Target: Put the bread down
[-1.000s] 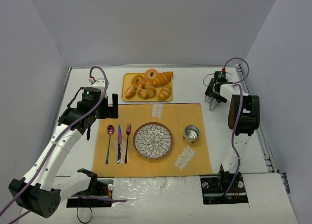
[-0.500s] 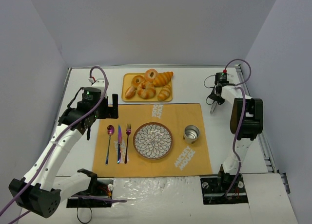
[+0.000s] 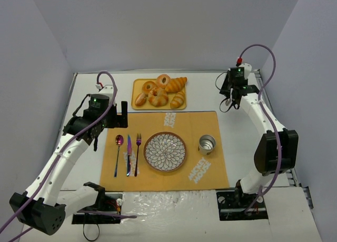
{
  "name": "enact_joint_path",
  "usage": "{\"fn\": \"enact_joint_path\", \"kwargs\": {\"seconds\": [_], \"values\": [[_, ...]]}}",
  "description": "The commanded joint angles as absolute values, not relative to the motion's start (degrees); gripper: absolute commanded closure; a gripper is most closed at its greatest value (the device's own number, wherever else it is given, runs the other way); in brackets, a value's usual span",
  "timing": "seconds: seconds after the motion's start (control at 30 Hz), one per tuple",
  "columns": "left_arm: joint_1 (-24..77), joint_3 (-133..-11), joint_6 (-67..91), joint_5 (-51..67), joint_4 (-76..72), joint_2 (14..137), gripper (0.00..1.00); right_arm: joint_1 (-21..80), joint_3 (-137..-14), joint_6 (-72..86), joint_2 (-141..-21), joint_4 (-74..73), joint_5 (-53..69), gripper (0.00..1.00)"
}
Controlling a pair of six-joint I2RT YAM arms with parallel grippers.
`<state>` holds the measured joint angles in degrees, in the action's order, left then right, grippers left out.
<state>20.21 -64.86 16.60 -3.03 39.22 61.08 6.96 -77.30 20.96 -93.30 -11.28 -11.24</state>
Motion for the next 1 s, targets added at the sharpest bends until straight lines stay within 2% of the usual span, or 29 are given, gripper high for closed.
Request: {"fn": "enact_joint_path", "kwargs": {"seconds": [0.0, 0.3, 0.63, 0.97], "values": [[20.5, -66.0, 16.4, -4.0, 37.6, 60.6, 0.04, 11.7, -78.1, 20.7, -87.8, -13.5, -11.8, 0.56], [20.5, -66.0, 16.4, -4.0, 37.6, 60.5, 0.04, 20.6, -77.9, 21.7, -85.0, -14.3, -4.6, 0.48], [20.5, -66.0, 16.4, -4.1, 37.6, 60.5, 0.04, 32.2, -79.2, 22.3, -87.7, -14.2, -5.7, 0.45], [20.5, -66.0, 16.4, -4.1, 37.7, 60.4, 0.04, 37.6, -81.4, 22.8, -92.6, -14.2, -6.7, 0.44]]}}
